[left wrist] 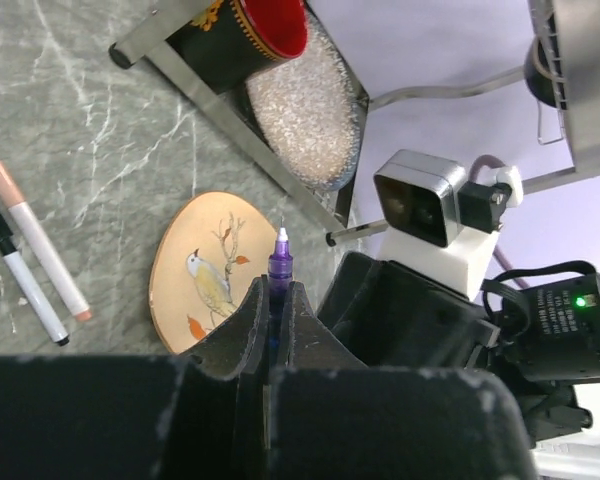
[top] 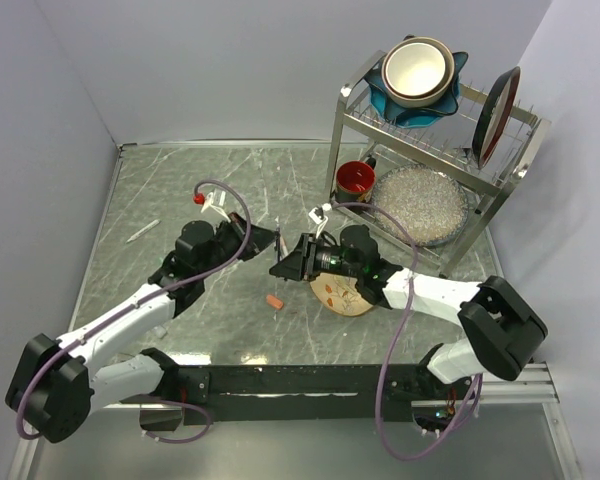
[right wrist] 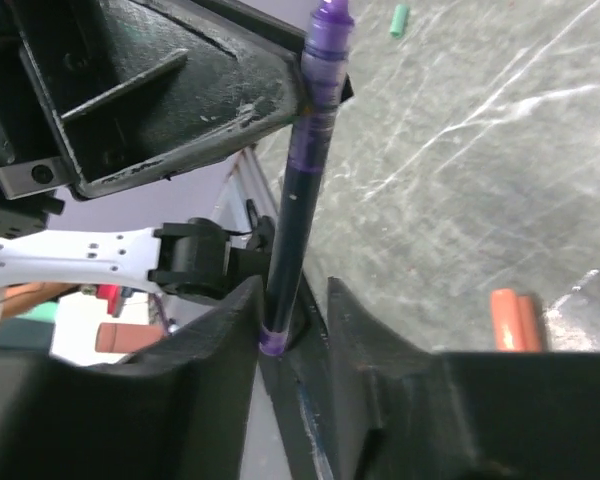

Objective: Insert the pens into the pen caps

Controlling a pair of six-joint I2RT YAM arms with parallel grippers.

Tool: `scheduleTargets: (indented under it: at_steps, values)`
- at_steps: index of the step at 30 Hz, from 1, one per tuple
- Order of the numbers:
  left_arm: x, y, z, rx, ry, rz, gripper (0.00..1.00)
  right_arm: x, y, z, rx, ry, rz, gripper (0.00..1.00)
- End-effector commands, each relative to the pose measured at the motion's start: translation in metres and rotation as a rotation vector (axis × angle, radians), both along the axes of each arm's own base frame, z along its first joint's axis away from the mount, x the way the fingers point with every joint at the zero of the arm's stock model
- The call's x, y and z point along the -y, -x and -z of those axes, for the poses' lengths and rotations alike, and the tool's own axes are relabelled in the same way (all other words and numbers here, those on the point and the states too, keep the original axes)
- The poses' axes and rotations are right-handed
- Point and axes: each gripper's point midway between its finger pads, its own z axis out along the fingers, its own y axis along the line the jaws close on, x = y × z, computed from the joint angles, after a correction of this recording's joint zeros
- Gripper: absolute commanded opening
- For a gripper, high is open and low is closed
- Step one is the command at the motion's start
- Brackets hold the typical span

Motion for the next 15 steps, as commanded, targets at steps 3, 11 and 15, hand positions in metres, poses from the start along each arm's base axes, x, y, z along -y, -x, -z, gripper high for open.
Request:
scheduleTargets:
  at_steps: [3,11,15]
  values:
    - [0.0,0.008,-0.03,0.103,0.05,0.018,0.09,-0.009,0.004,-0.042,0.074,-0.134,-0.017,0.0]
    - [-0.033,-0.01,-0.056,0.183,-0.198,-0.122,0.69,0.014,0.01,-0.045,0.121,-0.106,0.058,0.0]
    - [-0.057,-0.033,-0.059,0.151,-0.359,-0.231,0.7,0.033,0.01,-0.044,0.177,-0.058,0.124,0.0]
